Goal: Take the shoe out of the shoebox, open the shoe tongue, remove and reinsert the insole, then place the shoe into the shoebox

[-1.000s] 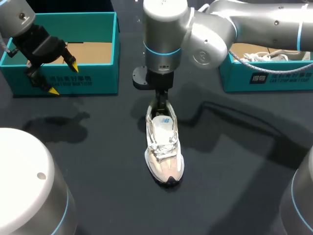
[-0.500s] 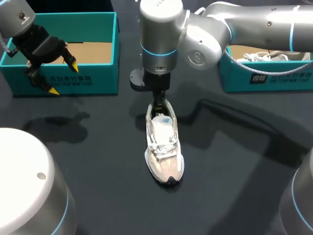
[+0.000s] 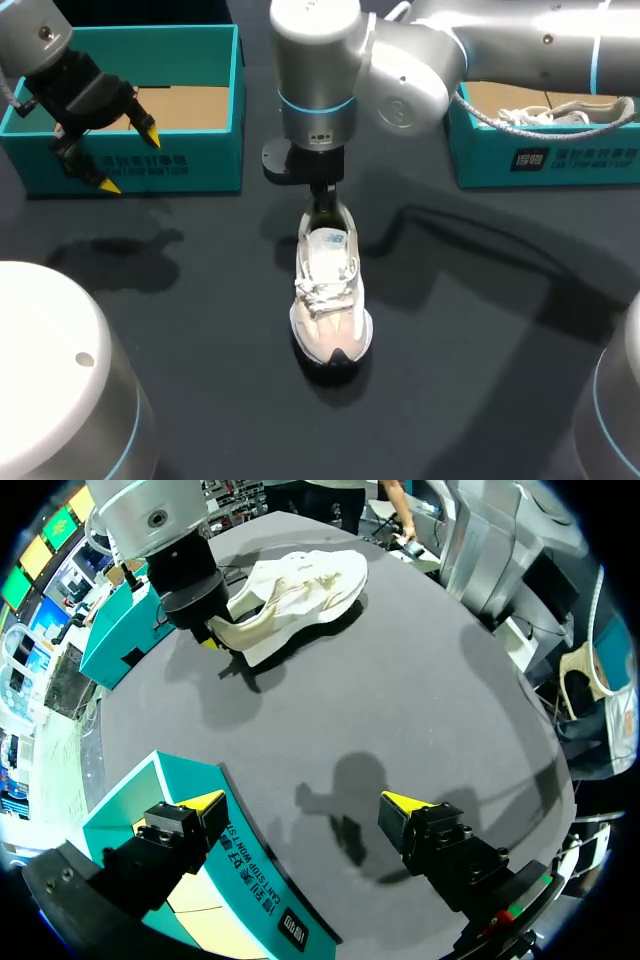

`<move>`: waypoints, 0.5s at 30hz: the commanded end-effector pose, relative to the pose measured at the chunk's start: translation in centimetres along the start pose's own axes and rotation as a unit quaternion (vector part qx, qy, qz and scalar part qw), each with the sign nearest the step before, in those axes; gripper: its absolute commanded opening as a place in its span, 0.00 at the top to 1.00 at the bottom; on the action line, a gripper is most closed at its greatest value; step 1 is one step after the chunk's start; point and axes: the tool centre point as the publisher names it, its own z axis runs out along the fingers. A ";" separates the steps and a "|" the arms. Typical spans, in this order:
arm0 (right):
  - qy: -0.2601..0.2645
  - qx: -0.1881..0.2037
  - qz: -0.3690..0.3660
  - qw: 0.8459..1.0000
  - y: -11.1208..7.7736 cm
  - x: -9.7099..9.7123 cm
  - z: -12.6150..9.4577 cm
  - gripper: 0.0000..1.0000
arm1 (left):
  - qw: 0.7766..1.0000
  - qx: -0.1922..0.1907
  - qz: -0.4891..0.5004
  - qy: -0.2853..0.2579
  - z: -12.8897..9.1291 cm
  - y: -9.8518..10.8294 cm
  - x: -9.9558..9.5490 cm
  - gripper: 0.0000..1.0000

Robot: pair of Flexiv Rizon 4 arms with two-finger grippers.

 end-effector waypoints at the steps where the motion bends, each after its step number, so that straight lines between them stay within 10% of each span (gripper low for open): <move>1: -0.014 0.003 -0.002 1.000 -1.7 0.3 -4.7 1.00 | 1.000 -0.001 0.000 0.000 0.0 0.0 0.1 0.00; 15: -0.009 0.037 -0.029 0.999 -6.0 -2.5 -13.2 1.00 | 1.000 -0.001 0.000 0.000 0.0 0.0 0.1 0.00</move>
